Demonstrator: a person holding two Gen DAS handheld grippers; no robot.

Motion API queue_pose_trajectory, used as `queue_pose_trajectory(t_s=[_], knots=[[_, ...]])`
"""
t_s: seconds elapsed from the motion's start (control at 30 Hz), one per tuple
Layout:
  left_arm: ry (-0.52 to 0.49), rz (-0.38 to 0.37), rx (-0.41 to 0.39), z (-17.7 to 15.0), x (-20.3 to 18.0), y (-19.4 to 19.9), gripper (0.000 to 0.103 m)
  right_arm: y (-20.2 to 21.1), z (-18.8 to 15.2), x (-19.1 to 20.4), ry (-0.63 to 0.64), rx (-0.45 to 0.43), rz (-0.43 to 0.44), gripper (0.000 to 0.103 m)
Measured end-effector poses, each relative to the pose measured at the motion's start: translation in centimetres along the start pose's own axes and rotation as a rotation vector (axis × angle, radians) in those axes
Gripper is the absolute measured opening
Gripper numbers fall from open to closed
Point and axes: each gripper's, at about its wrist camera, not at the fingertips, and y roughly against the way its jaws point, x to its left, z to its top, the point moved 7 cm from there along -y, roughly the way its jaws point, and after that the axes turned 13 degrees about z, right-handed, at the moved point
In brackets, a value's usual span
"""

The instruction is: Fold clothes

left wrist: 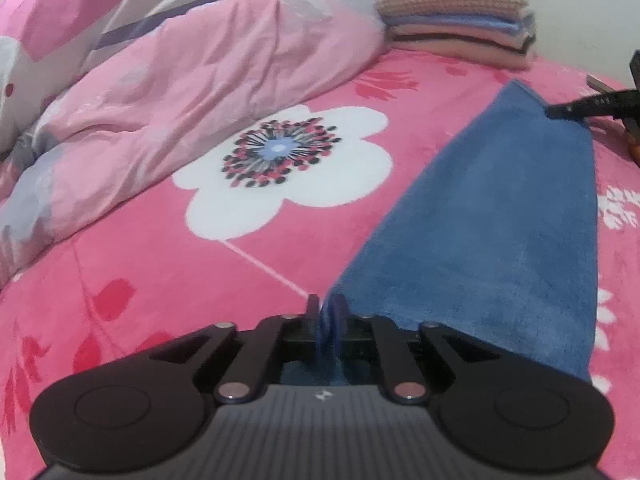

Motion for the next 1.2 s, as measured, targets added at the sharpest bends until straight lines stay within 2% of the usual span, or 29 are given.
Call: queue_pose_trajectory(t_s=[0.1, 0.13, 0.3, 0.43, 0.53, 0.63, 0.73, 0.8, 0.93, 1.13, 1.2], knots=[[0.054, 0.051, -0.007, -0.1, 2.1, 1.5, 0.031, 0.0, 0.0, 0.0, 0.001, 0.000, -0.001, 0.000], [0.079, 0.067, -0.011, -0.2, 3.0, 2.3, 0.032, 0.0, 0.0, 0.0, 0.003, 0.000, -0.002, 0.000], [0.188, 0.143, -0.047, -2.0, 6.9, 7.8, 0.032, -0.1, 0.1, 0.2, 0.019, 0.009, -0.021, 0.000], [0.298, 0.192, -0.018, -5.9, 10.0, 11.6, 0.032, -0.1, 0.5, 0.9, 0.043, 0.038, -0.056, 0.000], [0.350, 0.203, 0.000, -8.8, 11.6, 13.0, 0.032, 0.5, 0.8, 2.5, 0.093, 0.052, -0.106, 0.005], [0.380, 0.181, 0.006, -10.9, 12.2, 13.3, 0.033, 1.7, 1.0, 5.6, 0.156, 0.041, -0.126, 0.007], [0.409, 0.160, 0.011, -13.1, 12.9, 13.7, 0.033, 2.0, 0.7, 10.1, 0.224, 0.073, -0.111, 0.007], [0.429, 0.146, 0.015, -14.6, 13.3, 13.9, 0.034, 1.7, 0.0, 13.1, 0.255, 0.105, -0.086, 0.007], [0.443, 0.135, 0.023, -17.3, 13.6, 14.2, 0.035, 1.0, -2.3, 18.5, 0.234, 0.150, -0.016, 0.007], [0.532, 0.218, 0.044, -20.9, 16.3, 14.5, 0.035, 0.0, -7.5, 25.7, 0.155, 0.219, 0.111, 0.007], [0.563, 0.258, 0.055, -21.8, 17.7, 14.1, 0.032, -0.5, -9.0, 27.6, 0.109, 0.226, 0.164, 0.008]])
